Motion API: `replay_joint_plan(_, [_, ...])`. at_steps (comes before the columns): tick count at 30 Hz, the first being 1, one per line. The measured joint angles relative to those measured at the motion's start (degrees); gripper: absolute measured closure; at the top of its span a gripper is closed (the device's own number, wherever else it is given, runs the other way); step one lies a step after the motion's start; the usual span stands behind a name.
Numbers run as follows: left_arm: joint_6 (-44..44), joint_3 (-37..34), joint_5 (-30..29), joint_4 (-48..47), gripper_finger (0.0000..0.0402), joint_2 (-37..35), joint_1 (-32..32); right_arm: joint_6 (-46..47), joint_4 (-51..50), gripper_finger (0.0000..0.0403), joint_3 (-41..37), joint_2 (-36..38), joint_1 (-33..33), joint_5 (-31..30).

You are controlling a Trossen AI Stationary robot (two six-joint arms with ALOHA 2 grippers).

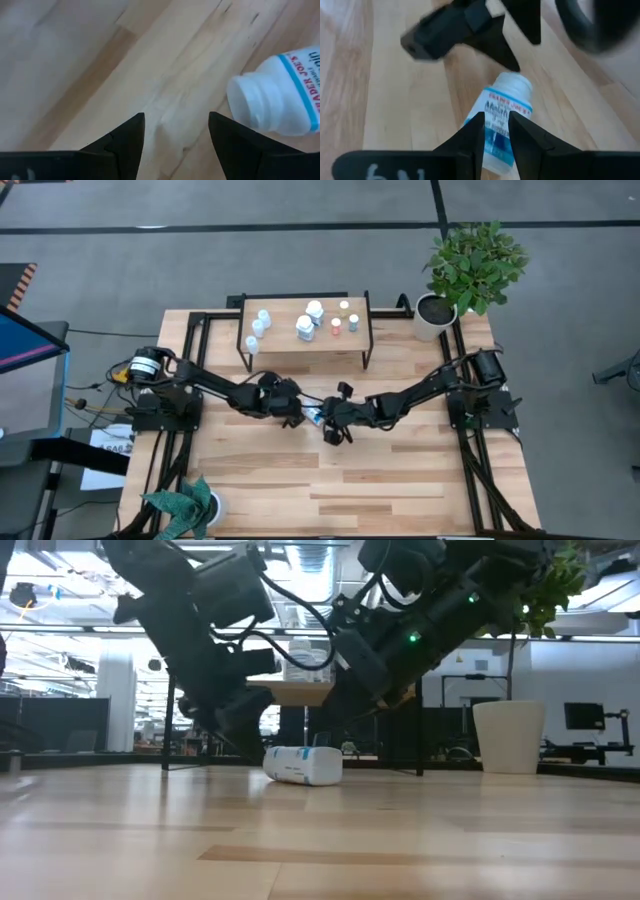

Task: Pick and place medicine bottles onto shelf by color
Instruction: Put the white pill bottle on the shelf

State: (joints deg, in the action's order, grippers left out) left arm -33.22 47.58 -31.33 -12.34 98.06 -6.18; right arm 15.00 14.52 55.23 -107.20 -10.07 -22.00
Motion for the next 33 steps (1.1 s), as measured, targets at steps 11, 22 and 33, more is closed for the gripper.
replay_joint_plan(11, [3.7,3.2,5.5,2.2,0.0194,0.3,1.2,0.0,-3.7,0.0296,0.0,0.1,0.0,0.9])
replay_joint_plan(22, [7.6,9.1,8.2,1.1,0.0194,0.3,1.1,1.5,-7.4,0.0296,0.1,0.2,-0.5,1.8])
replay_joint_plan(33, [5.6,10.3,5.8,-10.1,0.0194,1.3,2.2,3.0,-11.9,0.0296,-0.1,4.5,-2.8,-0.5])
